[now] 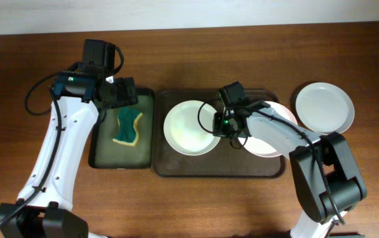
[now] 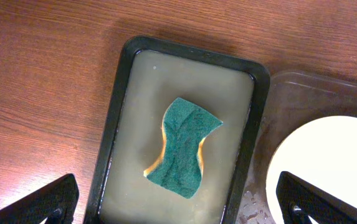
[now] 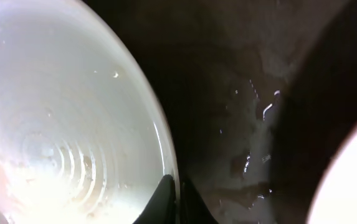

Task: Clean dirty plates on tray and stack at the side
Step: 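Lift the white plate with the right gripper and raise left arm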

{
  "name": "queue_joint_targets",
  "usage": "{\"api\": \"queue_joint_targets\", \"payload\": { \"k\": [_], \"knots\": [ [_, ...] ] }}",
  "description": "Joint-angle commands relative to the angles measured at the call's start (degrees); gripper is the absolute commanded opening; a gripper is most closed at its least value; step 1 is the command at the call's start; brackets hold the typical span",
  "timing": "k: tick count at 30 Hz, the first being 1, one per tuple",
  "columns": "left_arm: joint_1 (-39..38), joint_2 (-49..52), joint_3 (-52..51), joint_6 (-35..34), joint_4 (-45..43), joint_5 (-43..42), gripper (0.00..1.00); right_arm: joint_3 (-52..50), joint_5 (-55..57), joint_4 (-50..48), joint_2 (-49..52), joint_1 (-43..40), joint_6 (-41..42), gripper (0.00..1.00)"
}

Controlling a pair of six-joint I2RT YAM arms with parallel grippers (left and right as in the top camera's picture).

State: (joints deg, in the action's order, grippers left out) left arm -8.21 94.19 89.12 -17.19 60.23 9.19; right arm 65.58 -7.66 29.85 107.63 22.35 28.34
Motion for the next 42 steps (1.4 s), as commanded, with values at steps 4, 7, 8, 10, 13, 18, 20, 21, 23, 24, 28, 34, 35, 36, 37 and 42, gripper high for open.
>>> {"api": "queue_joint_targets", "payload": {
  "k": [4,7,8,10,13,18,20,21,23,24,28,34,35,36,37,42],
  "knots": [
    [0.4,-0.1,0.7,-0.3,-0.1,-0.6,0.99,9.0,0.4,6.5,-6.0,0.5,-4.1,0.04],
    [0.4,-0.1,0.7,-0.3,-0.1,-0.6,0.99,10.5,0.6,7.8,-6.9,0.5,-4.1,0.04],
    [0.4,-0.1,0.7,-0.3,-0.1,-0.6,0.99,10.8,0.6,8.0,-7.1,0.5,-4.1,0.04],
    [0.4,-0.1,0.7,-0.3,-0.1,-0.6,1.0,11.0,0.6,8.1,-7.1,0.6,-4.1,0.04],
    [0.4,-0.1,0.7,-0.3,-0.1,-0.6,0.99,11.0,0.6,8.0,-7.0,0.6,-4.1,0.04],
    [0.4,-0.1,0.7,-0.3,-4.0,-0.6,0.99,11.0,0.8,7.7,-7.0,1.1,-4.1,0.04],
    [0.4,-0.1,0.7,-0.3,-7.0,-0.6,0.99,11.0,0.9,7.5,-7.0,1.8,-4.1,0.04],
    [0.4,-0.1,0.7,-0.3,-7.7,-0.5,0.99,11.0,1.1,7.2,-7.0,2.3,-4.1,0.04],
    [0.5,-0.2,0.8,-0.3,-10.6,-0.5,1.0,11.0,2.6,6.4,-7.0,3.5,-4.1,0.04],
    [0.5,-0.4,1.0,-0.3,-11.7,-0.3,0.99,11.0,3.5,5.8,-7.0,4.2,-4.1,0.04],
    [1.9,-1.7,3.8,-0.3,-13.5,-0.4,0.99,11.0,5.4,2.5,-7.0,8.1,-4.0,0.04],
    [6.7,-4.0,6.8,-0.3,-15.0,1.1,0.99,11.0,9.6,-2.9,-7.0,13.8,-3.9,0.04],
    [7.0,-4.1,6.8,-0.3,-15.0,1.1,0.99,11.0,10.4,-3.6,-6.9,14.4,-3.9,0.04],
    [7.2,-4.1,6.8,-0.3,-14.9,1.1,0.99,11.0,11.8,-4.5,-6.9,15.3,-3.9,0.04],
    [7.3,-4.1,6.8,-0.3,-14.5,1.1,0.99,11.0,14.2,-6.3,-6.9,17.0,-3.9,0.04],
    [7.3,-4.1,6.8,-0.3,-14.3,1.1,1.0,11.0,20.2,-10.9,-6.9,21.3,-3.9,0.04]
  ]
}}
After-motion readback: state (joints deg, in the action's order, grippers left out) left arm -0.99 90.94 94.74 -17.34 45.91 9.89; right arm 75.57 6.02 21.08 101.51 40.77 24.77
